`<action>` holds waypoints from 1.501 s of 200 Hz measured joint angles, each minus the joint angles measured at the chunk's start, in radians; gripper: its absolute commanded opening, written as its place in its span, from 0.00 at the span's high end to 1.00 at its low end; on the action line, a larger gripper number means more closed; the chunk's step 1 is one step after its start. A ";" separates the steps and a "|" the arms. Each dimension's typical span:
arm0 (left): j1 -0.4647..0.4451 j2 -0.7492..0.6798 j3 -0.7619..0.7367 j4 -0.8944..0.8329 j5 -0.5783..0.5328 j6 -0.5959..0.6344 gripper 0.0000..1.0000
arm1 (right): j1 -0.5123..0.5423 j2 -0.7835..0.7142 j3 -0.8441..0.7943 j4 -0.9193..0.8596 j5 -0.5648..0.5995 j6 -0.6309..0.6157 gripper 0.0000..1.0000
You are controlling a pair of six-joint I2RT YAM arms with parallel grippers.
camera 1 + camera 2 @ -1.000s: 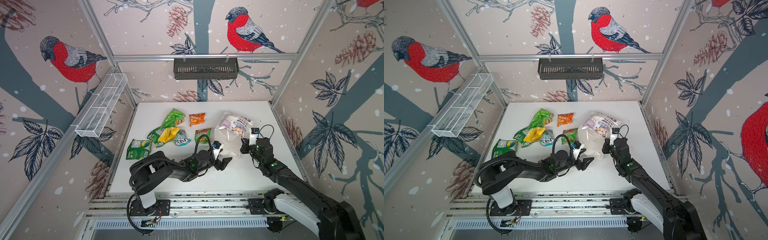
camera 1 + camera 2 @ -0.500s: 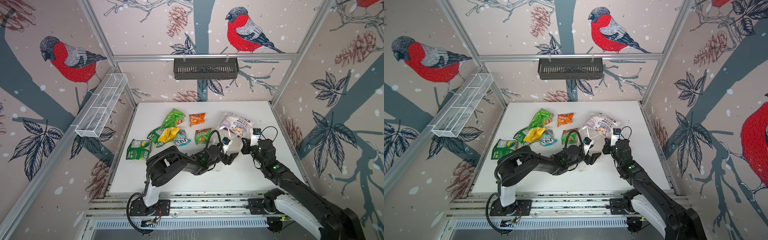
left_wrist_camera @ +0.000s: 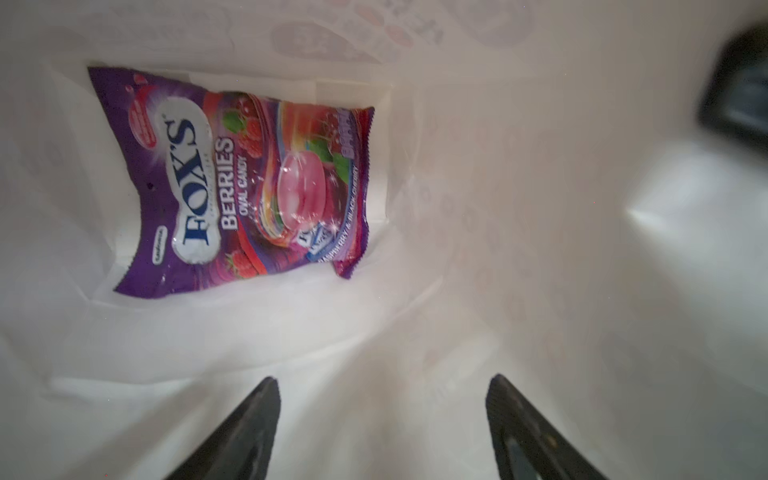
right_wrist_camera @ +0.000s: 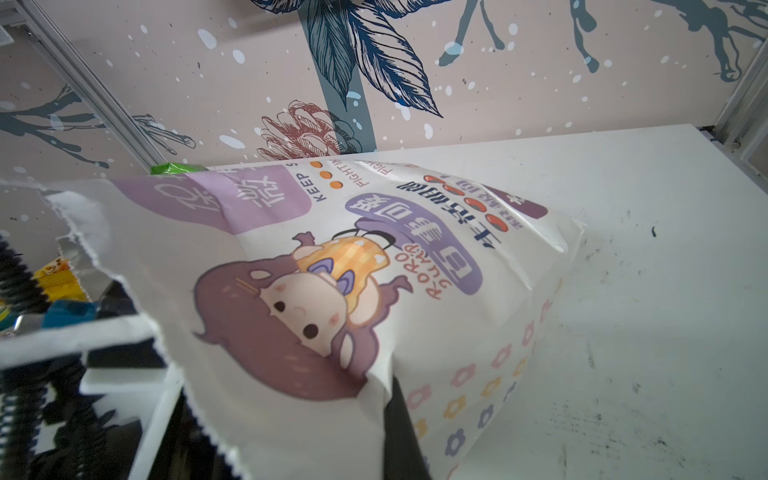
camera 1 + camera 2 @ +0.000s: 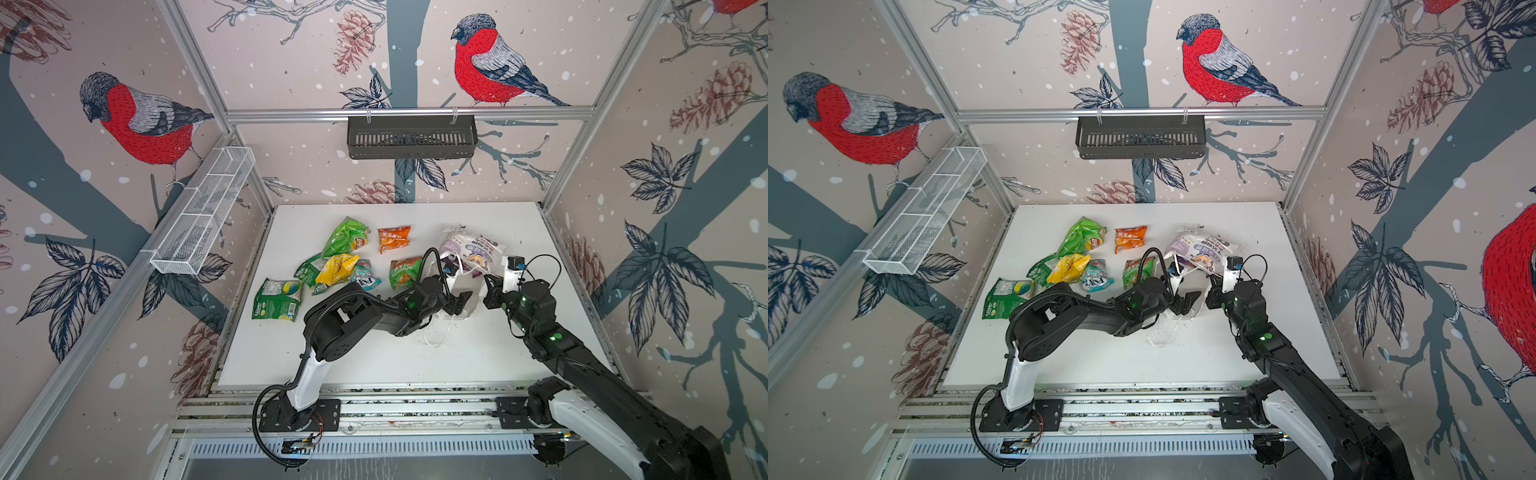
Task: Take the snacks out of the paper bag
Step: 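Lower the left gripper into the bag toward the purple Fox's candy bag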
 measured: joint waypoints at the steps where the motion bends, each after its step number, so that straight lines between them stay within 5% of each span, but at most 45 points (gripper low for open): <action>1: 0.000 0.001 0.002 -0.001 0.000 0.000 0.19 | 0.000 0.000 0.000 0.000 0.000 0.000 1.00; 130: 0.018 0.146 0.267 -0.214 -0.042 0.054 0.03 | -0.001 -0.017 -0.020 0.026 -0.084 -0.022 1.00; 215: 0.016 0.164 0.248 -0.225 0.029 0.099 0.16 | -0.001 -0.002 -0.015 0.044 -0.083 -0.025 1.00; 300: 0.009 0.151 0.237 -0.212 0.053 0.103 0.18 | -0.001 -0.023 0.000 0.016 -0.033 -0.026 1.00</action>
